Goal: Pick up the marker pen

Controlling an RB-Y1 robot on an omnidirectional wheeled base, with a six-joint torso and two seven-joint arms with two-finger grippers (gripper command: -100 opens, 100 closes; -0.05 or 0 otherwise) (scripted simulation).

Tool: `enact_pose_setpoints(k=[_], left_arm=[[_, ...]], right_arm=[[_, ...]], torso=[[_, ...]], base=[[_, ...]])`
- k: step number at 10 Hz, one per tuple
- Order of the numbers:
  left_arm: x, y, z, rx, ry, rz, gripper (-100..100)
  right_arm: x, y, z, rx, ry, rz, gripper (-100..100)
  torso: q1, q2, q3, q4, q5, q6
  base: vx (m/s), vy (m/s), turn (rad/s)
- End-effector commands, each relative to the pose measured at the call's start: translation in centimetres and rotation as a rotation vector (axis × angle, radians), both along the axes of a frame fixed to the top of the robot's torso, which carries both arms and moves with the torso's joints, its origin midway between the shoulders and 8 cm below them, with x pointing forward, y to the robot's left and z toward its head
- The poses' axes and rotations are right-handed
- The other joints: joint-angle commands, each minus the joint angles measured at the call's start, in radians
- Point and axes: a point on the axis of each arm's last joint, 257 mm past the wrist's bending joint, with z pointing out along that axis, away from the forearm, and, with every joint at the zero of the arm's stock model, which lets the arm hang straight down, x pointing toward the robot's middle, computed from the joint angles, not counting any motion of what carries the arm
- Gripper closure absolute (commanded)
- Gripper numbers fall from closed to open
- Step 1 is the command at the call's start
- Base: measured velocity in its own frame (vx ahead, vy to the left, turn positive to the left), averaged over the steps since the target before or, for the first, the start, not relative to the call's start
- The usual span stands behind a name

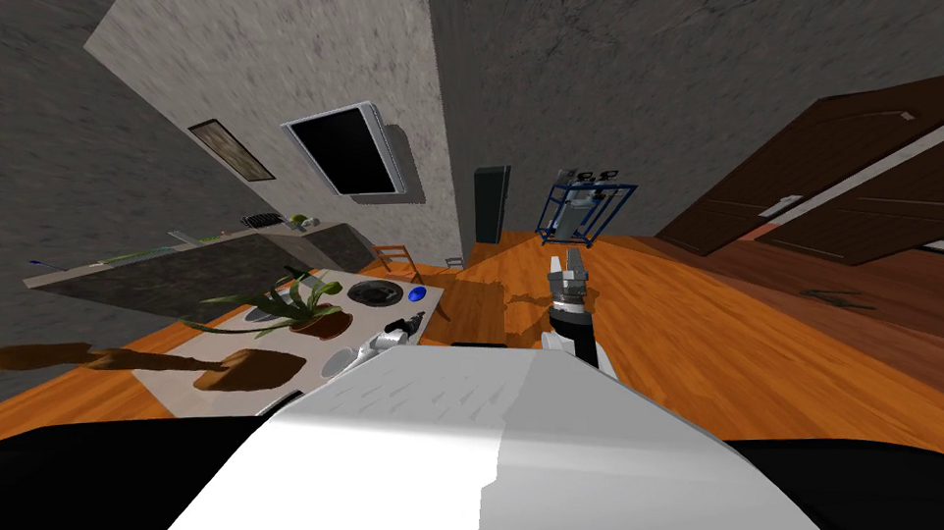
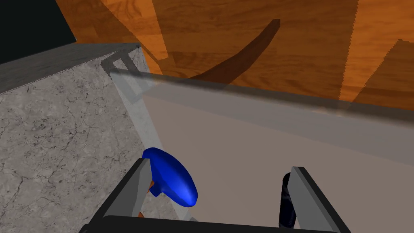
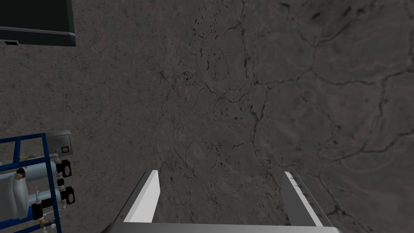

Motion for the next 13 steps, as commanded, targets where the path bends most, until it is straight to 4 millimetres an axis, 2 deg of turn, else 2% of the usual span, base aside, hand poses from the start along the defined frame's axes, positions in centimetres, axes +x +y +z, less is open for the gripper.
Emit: enact_pose_setpoints(k=[1, 2, 3, 4, 6, 7, 9, 10, 13], left_arm=[[-2.0, 2.1, -1.3, 0.022, 0.079, 0.022, -100], [-2.6, 2.6, -1.7, 0.027, 0.092, 0.031, -100], [-3.9, 4.0, -2.5, 0.038, 0.142, 0.05, -100], [-3.9, 4.0, -2.5, 0.038, 0.142, 0.05, -100], [-6.3, 6.1, -3.7, 0.051, 0.229, 0.085, -100], [-6.3, 6.1, -3.7, 0.051, 0.229, 0.085, -100], [-8.4, 7.7, -4.4, 0.053, 0.3, 0.117, -100], [-8.4, 7.7, -4.4, 0.053, 0.3, 0.117, -100], [-10.6, 9.1, -5.1, 0.045, 0.375, 0.154, -100]], right_arm=[[0.0, 0.0, 0.0, 0.0, 0.0, 0.0, 0], [0.0, 0.0, 0.0, 0.0, 0.0, 0.0, 0], [0.0, 0.0, 0.0, 0.0, 0.0, 0.0, 0], [0.0, 0.0, 0.0, 0.0, 0.0, 0.0, 0], [0.0, 0.0, 0.0, 0.0, 0.0, 0.0, 0], [0.0, 0.0, 0.0, 0.0, 0.0, 0.0, 0], [0.0, 0.0, 0.0, 0.0, 0.0, 0.0, 0], [0.0, 0.0, 0.0, 0.0, 0.0, 0.0, 0], [0.0, 0.0, 0.0, 0.0, 0.0, 0.0, 0]], torso=[[0.0, 0.0, 0.0, 0.0, 0.0, 0.0], [0.001, -0.001, -0.001, 0.0, 0.0, 0.0], [0.001, -0.001, 0.0, 0.0, 0.0, 0.0], [0.001, 0.0, 0.0, 0.0, 0.0, 0.0], [0.0, 0.0, 0.0, 0.0, 0.0, 0.0], [0.0, -0.002, -0.001, 0.0, 0.0, 0.0], [0.0, 0.0, 0.0, 0.0, 0.0, 0.0], [0.001, -0.001, -0.001, 0.0, 0.0, 0.0], [0.0, -0.002, -0.001, 0.0, 0.0, 0.0]], base=[[0.072, 0.053, -0.084], [0.058, 0.045, -0.019], [0.056, 0.053, -0.021], [0.043, 0.034, -0.02], [0.071, 0.037, -0.039], [0.063, 0.037, -0.014], [0.063, 0.055, -0.023], [0.057, 0.043, -0.012], [0.075, 0.036, -0.013]])
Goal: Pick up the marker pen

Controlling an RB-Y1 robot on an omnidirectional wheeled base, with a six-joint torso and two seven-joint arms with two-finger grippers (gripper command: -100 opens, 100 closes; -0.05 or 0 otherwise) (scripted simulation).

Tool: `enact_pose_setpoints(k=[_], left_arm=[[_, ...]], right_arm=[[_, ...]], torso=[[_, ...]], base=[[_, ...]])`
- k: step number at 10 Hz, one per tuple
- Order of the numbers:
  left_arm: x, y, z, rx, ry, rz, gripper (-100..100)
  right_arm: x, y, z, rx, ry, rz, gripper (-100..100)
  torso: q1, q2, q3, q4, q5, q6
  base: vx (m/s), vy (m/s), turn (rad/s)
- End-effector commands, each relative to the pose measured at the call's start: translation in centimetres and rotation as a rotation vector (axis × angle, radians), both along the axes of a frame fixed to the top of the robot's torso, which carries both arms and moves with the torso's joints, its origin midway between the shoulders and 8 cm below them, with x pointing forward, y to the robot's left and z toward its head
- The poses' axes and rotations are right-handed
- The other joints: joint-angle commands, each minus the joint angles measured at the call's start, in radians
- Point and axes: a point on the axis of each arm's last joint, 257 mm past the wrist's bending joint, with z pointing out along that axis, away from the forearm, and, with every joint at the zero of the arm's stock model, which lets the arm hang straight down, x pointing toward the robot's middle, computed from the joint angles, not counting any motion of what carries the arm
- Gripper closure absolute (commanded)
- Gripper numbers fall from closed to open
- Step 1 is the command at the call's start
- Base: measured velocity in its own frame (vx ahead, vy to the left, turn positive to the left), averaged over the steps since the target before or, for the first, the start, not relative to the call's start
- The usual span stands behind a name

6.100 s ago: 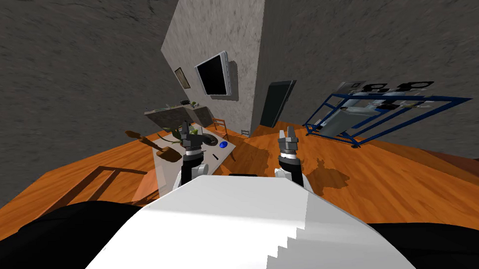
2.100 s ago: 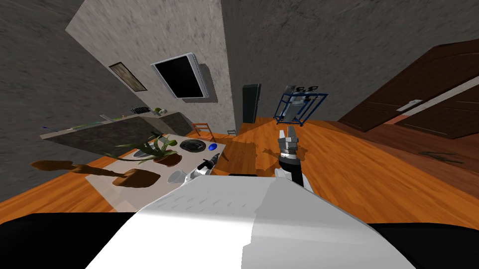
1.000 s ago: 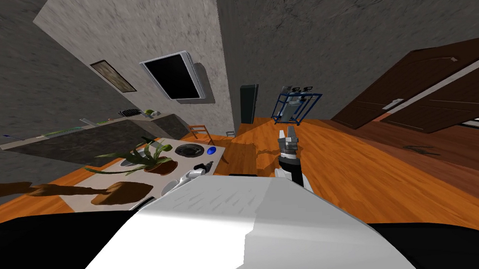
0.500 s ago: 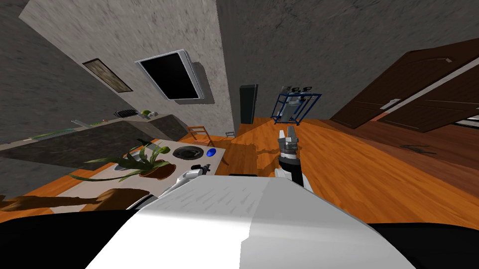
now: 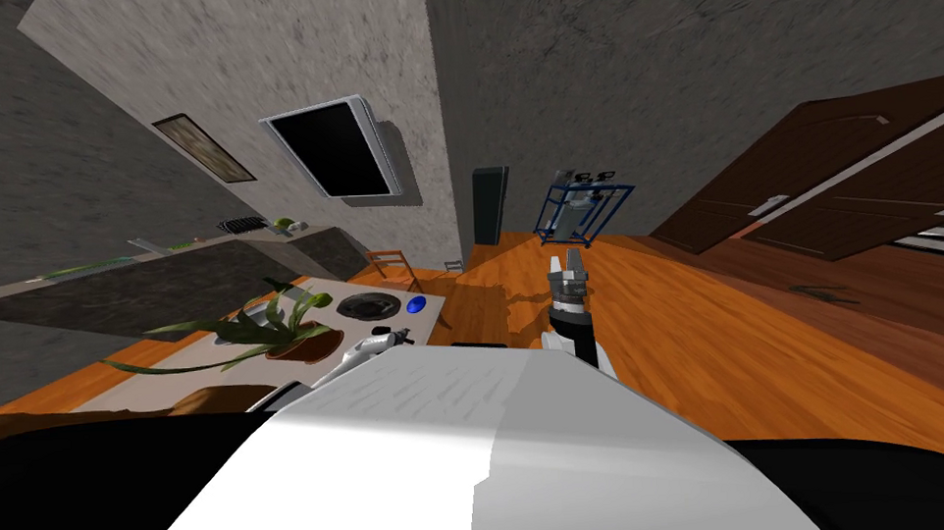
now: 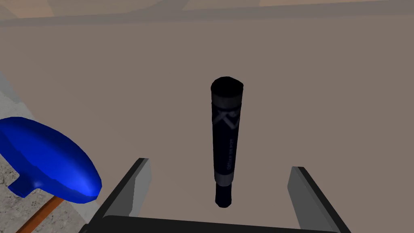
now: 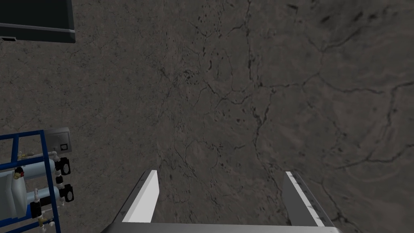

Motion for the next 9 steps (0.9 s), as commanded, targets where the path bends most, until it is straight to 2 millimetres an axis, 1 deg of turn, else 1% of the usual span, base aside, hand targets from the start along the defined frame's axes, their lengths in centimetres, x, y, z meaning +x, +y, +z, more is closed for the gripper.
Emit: enact_pose_setpoints(k=[1, 3, 4, 5, 6, 7, 9], left_arm=[[-0.5, 0.3, -0.3, -0.004, 0.017, 0.01, -100], [-1.9, 1.0, -0.6, -0.011, 0.058, 0.035, -100], [-2.2, 1.2, -0.6, -0.013, 0.067, 0.041, -100], [-1.9, 1.0, -0.5, -0.01, 0.058, 0.036, -100], [-2.0, 1.0, -0.5, -0.011, 0.061, 0.037, 0], [-2.4, 0.1, -1.4, -0.01, 0.059, 0.044, -100], [-2.7, -0.6, -2.1, -0.01, 0.059, 0.048, -100]], right_arm=[[0.0, 0.0, 0.0, 0.0, 0.0, 0.0, 0], [0.0, 0.0, 0.0, 0.0, 0.0, 0.0, 0], [0.0, 0.0, 0.0, 0.0, 0.0, 0.0, 0], [0.0, 0.0, 0.0, 0.0, 0.0, 0.0, 0], [0.0, 0.0, 0.0, 0.0, 0.0, 0.0, 0], [0.0, 0.0, 0.0, 0.0, 0.0, 0.0, 0], [0.0, 0.0, 0.0, 0.0, 0.0, 0.0, 0]], torso=[[0.0, 0.0, 0.0, 0.0, 0.0, 0.0], [-0.001, 0.002, 0.001, 0.0, 0.0, 0.0], [-0.001, 0.001, 0.001, 0.0, 0.0, 0.0], [-0.001, 0.001, 0.001, 0.0, 0.0, 0.0], [-0.002, 0.003, 0.002, 0.001, 0.0, 0.0], [-0.003, 0.004, 0.002, 0.001, 0.0, 0.0], [0.001, 0.005, 0.003, 0.001, 0.001, 0.0]], base=[[0.055, 0.038, -0.002], [0.052, 0.033, -0.006], [0.063, 0.031, -0.004], [0.026, 0.012, -0.001], [0.005, 0.003, 0.0], [0.012, 0.048, -0.034], [0.015, 0.072, -0.039]])
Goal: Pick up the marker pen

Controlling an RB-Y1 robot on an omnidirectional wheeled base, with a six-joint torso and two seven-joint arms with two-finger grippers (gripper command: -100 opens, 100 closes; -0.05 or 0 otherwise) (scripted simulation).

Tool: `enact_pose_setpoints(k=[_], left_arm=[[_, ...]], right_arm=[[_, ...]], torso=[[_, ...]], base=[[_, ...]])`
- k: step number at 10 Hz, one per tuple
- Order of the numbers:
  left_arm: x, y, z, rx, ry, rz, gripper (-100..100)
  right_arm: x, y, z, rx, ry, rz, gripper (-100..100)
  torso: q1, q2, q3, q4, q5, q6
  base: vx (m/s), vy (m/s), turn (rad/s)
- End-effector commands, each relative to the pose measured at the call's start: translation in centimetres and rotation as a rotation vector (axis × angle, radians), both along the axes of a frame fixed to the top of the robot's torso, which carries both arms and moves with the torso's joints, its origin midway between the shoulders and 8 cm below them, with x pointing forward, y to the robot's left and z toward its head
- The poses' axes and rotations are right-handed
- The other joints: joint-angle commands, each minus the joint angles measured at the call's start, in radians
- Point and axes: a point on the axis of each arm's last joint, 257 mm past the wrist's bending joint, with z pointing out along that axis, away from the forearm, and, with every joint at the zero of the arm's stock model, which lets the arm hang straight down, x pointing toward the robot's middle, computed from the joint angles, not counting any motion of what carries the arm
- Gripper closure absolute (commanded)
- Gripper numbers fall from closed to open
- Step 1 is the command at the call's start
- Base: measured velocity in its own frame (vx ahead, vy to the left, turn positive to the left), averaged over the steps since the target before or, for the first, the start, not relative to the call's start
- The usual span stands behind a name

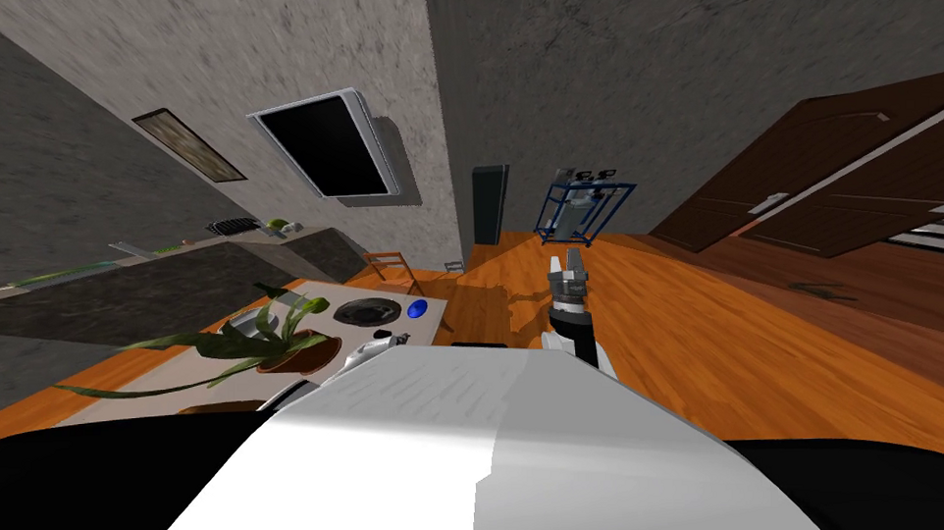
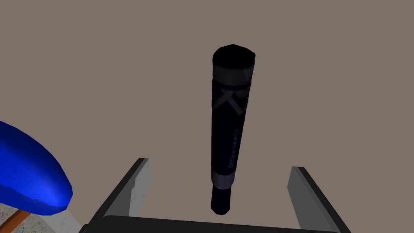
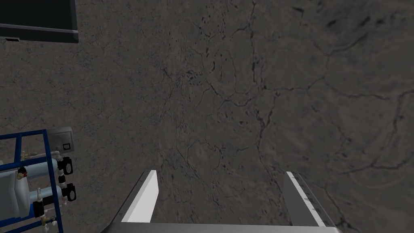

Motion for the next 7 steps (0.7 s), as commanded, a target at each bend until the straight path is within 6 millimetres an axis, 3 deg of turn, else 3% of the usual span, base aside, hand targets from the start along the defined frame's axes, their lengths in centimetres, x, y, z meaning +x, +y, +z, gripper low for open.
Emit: enact_pose_setpoints(k=[1, 2, 3, 7], left_arm=[[-0.23, -0.6, -0.64, 0.001, -0.001, 0.003, -100], [-0.09, -0.39, -0.39, 0.0, 0.0, 0.002, -100], [-0.07, -0.42, -0.43, 0.001, -0.001, 0.002, 100], [-0.13, -0.4, -0.43, 0.001, 0.0, 0.002, 100]], right_arm=[[0.0, 0.0, 0.0, 0.0, 0.0, 0.0, 0], [0.0, 0.0, 0.0, 0.0, 0.0, 0.0, 0], [0.0, 0.0, 0.0, 0.0, 0.0, 0.0, 0], [0.0, 0.0, 0.0, 0.0, 0.0, 0.0, 0]], torso=[[0.0, 0.0, 0.0, 0.0, 0.0, 0.0], [0.0, 0.0, 0.0, 0.0, 0.0, 0.0], [-0.002, 0.0, 0.0, 0.0, 0.0, 0.0], [-0.004, 0.001, 0.001, 0.0, -0.001, 0.0]], base=[[0.024, 0.063, -0.036], [0.012, 0.029, -0.012], [0.002, 0.006, 0.001], [0.0, 0.0, 0.0]])
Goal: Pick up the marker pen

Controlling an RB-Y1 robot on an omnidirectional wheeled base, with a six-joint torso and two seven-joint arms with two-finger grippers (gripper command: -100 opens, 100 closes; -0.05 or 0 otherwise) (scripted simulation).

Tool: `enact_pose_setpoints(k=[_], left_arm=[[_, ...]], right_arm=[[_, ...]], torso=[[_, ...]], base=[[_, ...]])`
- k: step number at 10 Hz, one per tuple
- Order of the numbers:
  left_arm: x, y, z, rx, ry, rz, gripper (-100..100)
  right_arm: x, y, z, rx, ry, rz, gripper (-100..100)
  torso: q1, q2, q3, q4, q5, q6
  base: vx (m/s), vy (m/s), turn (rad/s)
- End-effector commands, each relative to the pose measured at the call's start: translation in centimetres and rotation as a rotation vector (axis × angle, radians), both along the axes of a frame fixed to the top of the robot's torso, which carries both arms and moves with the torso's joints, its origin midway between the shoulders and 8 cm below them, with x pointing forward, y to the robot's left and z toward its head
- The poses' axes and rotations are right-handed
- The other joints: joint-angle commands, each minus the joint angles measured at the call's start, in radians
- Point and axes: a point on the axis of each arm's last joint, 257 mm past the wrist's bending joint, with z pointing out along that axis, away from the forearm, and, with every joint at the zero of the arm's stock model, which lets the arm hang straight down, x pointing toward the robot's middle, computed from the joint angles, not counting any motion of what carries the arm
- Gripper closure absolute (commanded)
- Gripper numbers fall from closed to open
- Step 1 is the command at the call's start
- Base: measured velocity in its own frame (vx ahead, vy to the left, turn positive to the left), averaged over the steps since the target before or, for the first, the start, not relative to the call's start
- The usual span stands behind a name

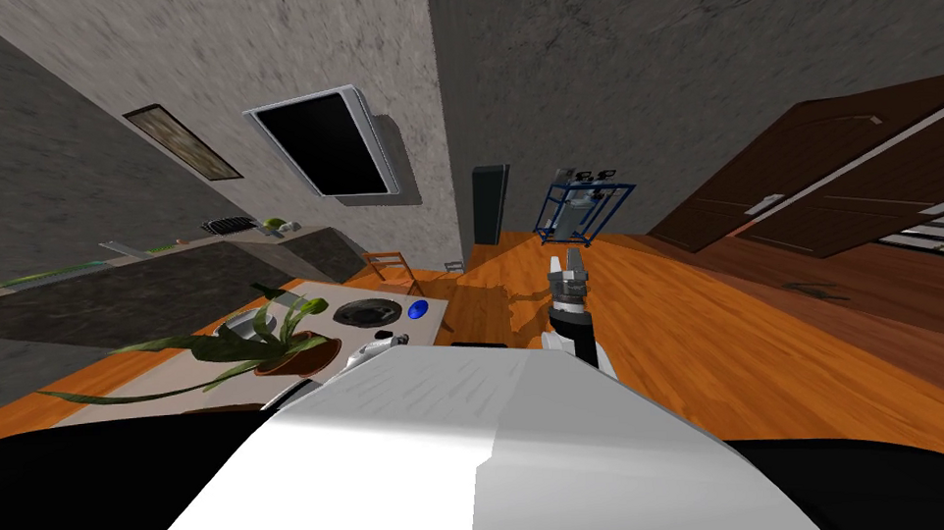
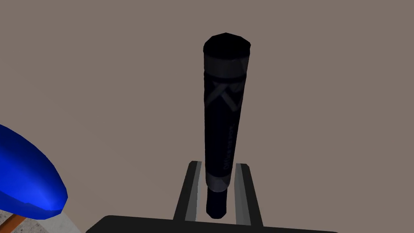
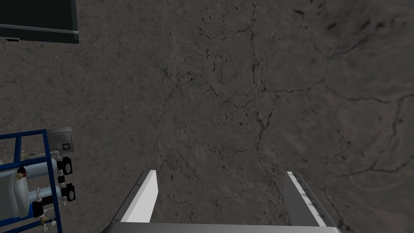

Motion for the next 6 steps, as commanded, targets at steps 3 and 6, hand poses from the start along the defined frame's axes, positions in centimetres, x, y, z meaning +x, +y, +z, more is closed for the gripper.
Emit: enact_pose_setpoints(k=[3, 6], left_arm=[[0.5, 1.3, 1.2, 0.0, 0.0, -0.008, 100], [0.8, 1.8, 1.7, 0.0, 0.0, -0.011, 0]], right_arm=[[0.0, 0.0, 0.0, 0.0, 0.0, 0.0, 0], [0.0, 0.0, 0.0, 0.0, 0.0, 0.0, 0]], torso=[[-0.003, 0.001, 0.001, 0.0, -0.001, 0.0], [-0.003, 0.001, 0.001, 0.0, -0.001, 0.0]], base=[[-0.012, -0.045, 0.035], [-0.015, -0.043, 0.02]])
